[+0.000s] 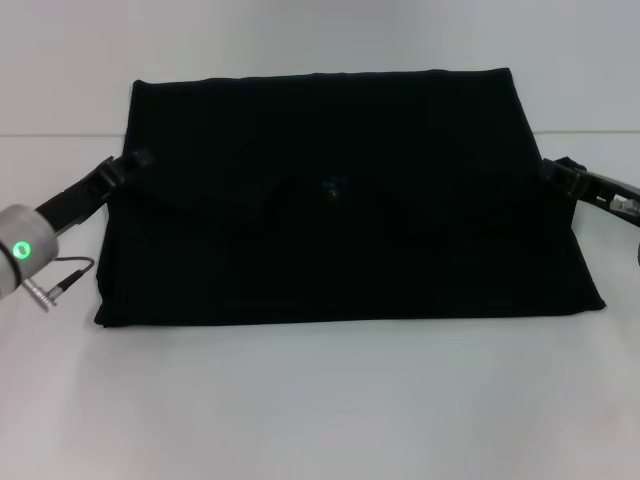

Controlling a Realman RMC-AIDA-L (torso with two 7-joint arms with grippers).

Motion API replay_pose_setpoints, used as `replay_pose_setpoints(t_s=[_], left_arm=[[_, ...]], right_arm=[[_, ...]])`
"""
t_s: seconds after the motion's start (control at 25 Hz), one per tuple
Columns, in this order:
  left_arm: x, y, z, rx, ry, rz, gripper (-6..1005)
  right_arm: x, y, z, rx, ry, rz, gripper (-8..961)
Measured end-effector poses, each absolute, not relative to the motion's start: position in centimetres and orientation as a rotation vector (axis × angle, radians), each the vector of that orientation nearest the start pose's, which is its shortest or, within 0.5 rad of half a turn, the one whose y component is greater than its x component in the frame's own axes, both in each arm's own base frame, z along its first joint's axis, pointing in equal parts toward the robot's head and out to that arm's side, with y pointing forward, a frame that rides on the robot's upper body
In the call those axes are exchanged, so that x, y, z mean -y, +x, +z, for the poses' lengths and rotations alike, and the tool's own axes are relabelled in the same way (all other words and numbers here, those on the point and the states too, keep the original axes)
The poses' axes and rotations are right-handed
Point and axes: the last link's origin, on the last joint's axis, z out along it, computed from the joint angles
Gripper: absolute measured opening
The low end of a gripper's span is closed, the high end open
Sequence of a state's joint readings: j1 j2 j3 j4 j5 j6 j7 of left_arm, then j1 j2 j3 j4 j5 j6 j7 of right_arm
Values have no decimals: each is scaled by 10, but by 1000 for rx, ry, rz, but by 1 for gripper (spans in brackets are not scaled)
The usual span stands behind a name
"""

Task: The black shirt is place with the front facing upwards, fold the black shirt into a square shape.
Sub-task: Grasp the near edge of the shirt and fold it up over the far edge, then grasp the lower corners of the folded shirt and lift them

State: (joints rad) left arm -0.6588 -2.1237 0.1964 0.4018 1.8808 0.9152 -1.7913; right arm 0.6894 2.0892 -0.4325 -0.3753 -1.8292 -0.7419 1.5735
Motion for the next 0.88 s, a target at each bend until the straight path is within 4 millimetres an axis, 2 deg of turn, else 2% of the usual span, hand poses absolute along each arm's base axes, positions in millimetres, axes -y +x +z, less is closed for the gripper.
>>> replay_pose_setpoints(t_s=[0.08,0.2,0.52,0.64,0.76,0.88], left_arm=[[-396,-319,12,1546,-1581,-1047,330],[-389,-324,19,1547,-1570,-1091,457],[-369,-335,38,1558,-1643,-1146,693],[-359,-337,45,1621,-1728,-1125,800],[-351,-341,49,1709,-1805,-1043,907],[-347,-346,50,1776,-1854,-930,918]], right_arm=[[-415,314,3,-1276,-1799,707,427],[-409,313,5,-1281,-1811,768,495],[-388,324,21,-1269,-1759,940,676],[-371,313,17,-1112,-1936,966,791],[-351,301,1,-933,-2210,901,880],[-330,293,-24,-786,-2438,804,920]])
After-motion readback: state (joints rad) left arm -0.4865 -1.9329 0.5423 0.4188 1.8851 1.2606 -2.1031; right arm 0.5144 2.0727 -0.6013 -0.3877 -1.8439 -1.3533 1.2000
